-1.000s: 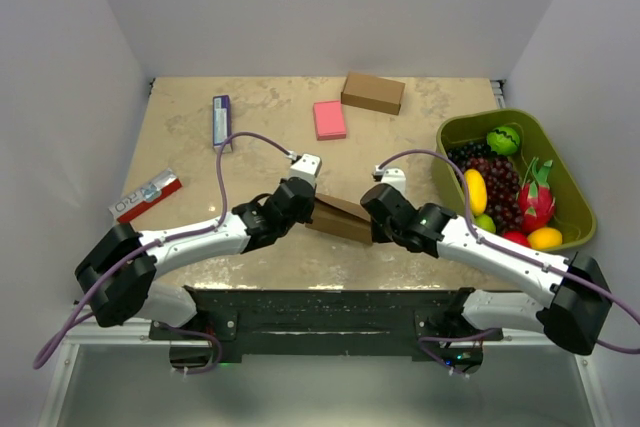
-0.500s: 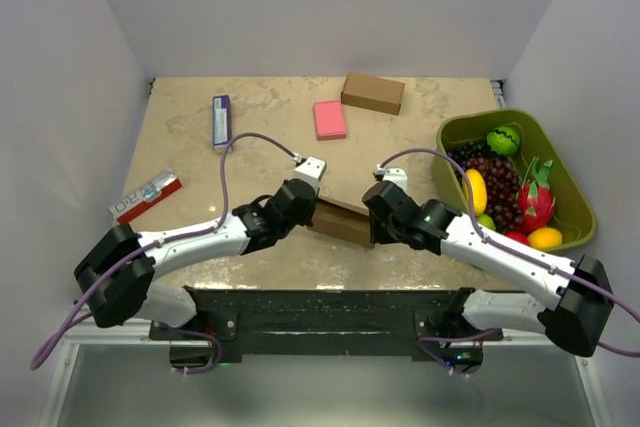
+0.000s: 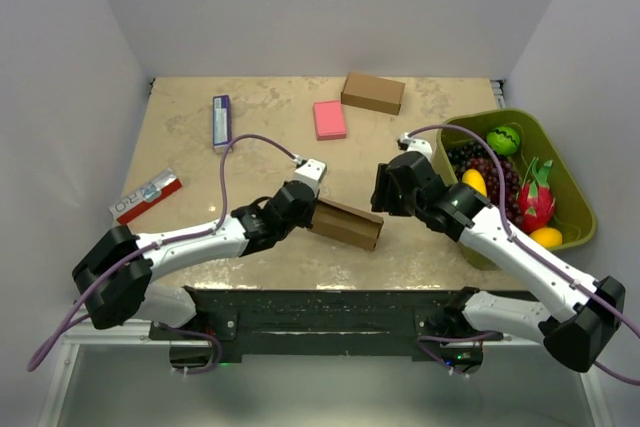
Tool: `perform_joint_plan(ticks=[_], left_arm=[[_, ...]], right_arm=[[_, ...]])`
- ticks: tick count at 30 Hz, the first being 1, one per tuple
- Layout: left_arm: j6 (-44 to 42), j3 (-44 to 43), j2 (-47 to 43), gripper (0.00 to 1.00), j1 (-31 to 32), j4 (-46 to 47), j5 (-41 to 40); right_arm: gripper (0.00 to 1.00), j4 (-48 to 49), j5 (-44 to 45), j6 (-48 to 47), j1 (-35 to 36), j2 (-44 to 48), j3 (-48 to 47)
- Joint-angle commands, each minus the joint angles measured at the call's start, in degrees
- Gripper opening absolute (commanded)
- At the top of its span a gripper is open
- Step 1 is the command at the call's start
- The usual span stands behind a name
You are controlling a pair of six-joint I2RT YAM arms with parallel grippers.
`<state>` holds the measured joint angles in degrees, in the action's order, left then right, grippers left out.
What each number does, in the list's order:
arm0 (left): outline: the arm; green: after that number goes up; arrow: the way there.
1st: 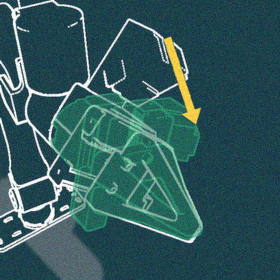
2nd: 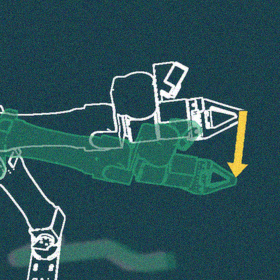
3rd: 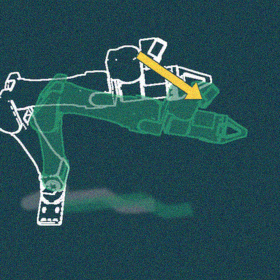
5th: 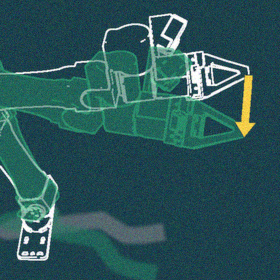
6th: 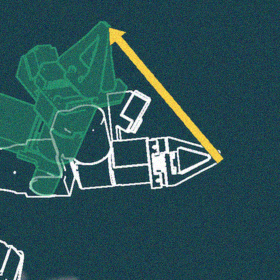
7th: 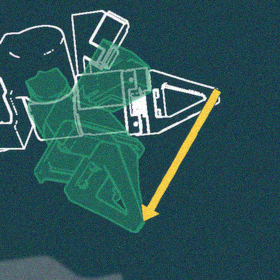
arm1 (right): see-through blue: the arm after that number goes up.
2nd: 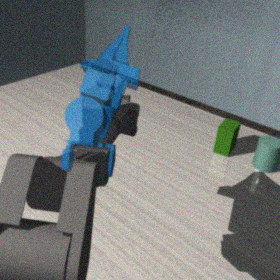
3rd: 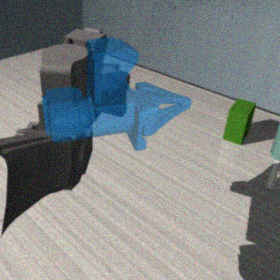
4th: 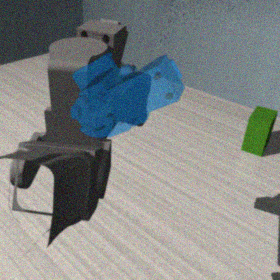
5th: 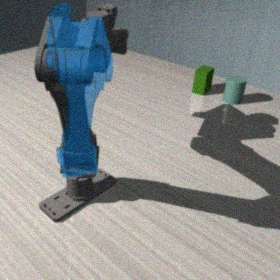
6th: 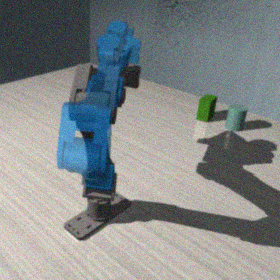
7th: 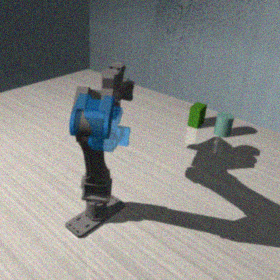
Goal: Fold the paper box
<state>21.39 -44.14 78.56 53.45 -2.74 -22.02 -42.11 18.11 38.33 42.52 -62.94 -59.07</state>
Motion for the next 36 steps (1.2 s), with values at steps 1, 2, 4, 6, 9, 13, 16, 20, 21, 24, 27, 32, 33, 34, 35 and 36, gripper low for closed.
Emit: perform_joint_plan(ticks=[1, 2, 4, 6, 9, 13, 16, 20, 21, 24, 27, 32, 33, 34, 35, 36], left_arm=[[-0.9, 2.6, 0.9, 0.0, 1.0, -8.3, 3.1], [-0.8, 2.6, 0.8, 0.0, 1.0, -8.2, 3.1], [-0.8, 2.6, 0.8, 0.0, 1.1, -8.2, 3.0], [-0.7, 2.6, 0.9, 0.0, 1.2, -8.1, 3.0], [-0.6, 2.5, 1.0, 0.0, 1.3, -8.2, 2.9], [-0.6, 2.5, 0.9, 0.0, 1.5, -8.2, 2.6], [-0.7, 2.1, 0.9, 0.0, 1.5, -8.1, 2.7], [-1.1, 1.8, 1.2, 0.0, 1.6, -8.2, 2.7], [-1.2, 1.7, 1.2, 0.0, 1.7, -8.2, 2.5], [-1.2, 1.7, 1.5, 0.0, 1.9, -8.2, 2.2], [-1.2, 1.8, 1.6, 0.0, 2.1, -8.5, 1.6], [-1.0, 1.9, 1.5, 0.0, 2.4, -8.4, 1.5], [-1.1, 1.9, 1.6, 0.0, 2.4, -8.3, 1.5], [-1.0, 1.9, 1.6, 0.0, 2.5, -8.2, 1.5], [-1.0, 1.9, 1.6, 0.0, 2.6, -8.2, 1.5], [-1.0, 1.9, 1.7, 0.0, 2.6, -8.2, 1.5]], right_arm=[[0.62, 4.0, -2.4, 0.3, -1.0, -0.1, 2.5], [0.62, 4.7, -2.4, 0.5, -1.1, 0.0, 3.2], [0.61, 6.0, -2.8, 1.7, -1.0, 0.6, 5.5], [0.59, 6.8, -4.2, 2.9, -1.1, 1.0, 8.1], [0.57, 8.6, -5.4, 4.0, -1.1, 1.2, 11.7], [0.53, 10.7, -5.7, 4.7, -1.0, 0.8, 14.8], [0.52, 10.5, -6.1, 4.7, -1.1, 0.5, 15.6], [0.53, 9.4, -4.9, 5.7, -1.1, 3.1, 16.1], [0.55, 9.1, -4.5, 5.8, -1.0, 3.7, 15.8], [0.61, 6.8, -3.8, 6.0, -1.1, 5.4, 13.6], [0.66, 5.2, -5.0, 7.2, -1.0, 7.2, 12.7], [0.68, 4.4, -6.9, 11.6, -1.1, 10.6, 13.6], [0.68, 4.6, -7.5, 12.1, -1.0, 11.3, 13.8], [0.68, 4.8, -7.7, 12.5, -1.1, 12.1, 14.1], [0.68, 4.9, -7.9, 13.1, -1.1, 12.3, 14.6], [0.67, 5.0, -8.1, 13.3, -1.1, 12.6, 14.8]])
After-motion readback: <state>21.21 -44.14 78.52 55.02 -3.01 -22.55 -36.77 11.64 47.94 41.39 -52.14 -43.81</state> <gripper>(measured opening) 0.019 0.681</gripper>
